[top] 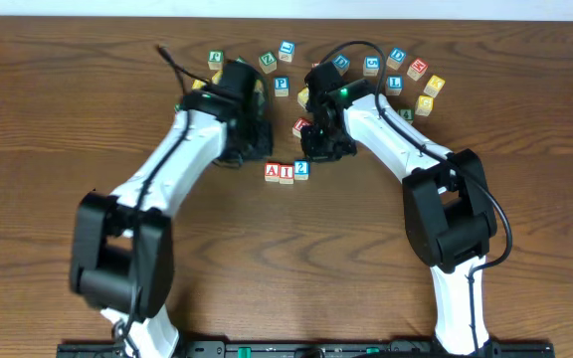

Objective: Spell out AI2

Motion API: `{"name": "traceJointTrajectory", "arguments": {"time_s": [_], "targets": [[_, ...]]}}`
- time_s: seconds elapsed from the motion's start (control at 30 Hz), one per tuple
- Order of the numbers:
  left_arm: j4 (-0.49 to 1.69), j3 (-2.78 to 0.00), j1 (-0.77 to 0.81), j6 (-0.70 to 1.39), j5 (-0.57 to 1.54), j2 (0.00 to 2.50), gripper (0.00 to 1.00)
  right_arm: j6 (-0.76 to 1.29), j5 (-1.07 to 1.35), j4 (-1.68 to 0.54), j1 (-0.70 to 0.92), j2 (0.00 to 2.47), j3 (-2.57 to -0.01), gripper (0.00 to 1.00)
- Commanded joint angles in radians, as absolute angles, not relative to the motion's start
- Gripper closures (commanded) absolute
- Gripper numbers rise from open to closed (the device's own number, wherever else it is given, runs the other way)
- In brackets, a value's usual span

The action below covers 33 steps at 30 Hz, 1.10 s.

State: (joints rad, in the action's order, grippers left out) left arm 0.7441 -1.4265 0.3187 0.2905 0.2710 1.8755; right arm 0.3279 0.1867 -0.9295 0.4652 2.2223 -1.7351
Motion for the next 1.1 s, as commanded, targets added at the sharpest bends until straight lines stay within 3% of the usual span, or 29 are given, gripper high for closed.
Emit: {"name": "traceJointTrajectory", "arguments": {"time_s": [0.0,0.23,1.07], "targets": [[0.754,-1.453,0.282,0.207,0.149,1.846,0.92,0.301,0.182,-0.870,0.473,2.182,-1.758,0.95],[0.750,-1.408,0.267,0.198,0.092,1.892,0.92,0.302,0.163,-0.793,0.519,2.201,-1.757,0.93],[0.747,-1.404,0.267,0.199,0.093,1.918,0.92,0.329,0.126,-0.849,0.574,2.209,-1.740,0.93]]}}
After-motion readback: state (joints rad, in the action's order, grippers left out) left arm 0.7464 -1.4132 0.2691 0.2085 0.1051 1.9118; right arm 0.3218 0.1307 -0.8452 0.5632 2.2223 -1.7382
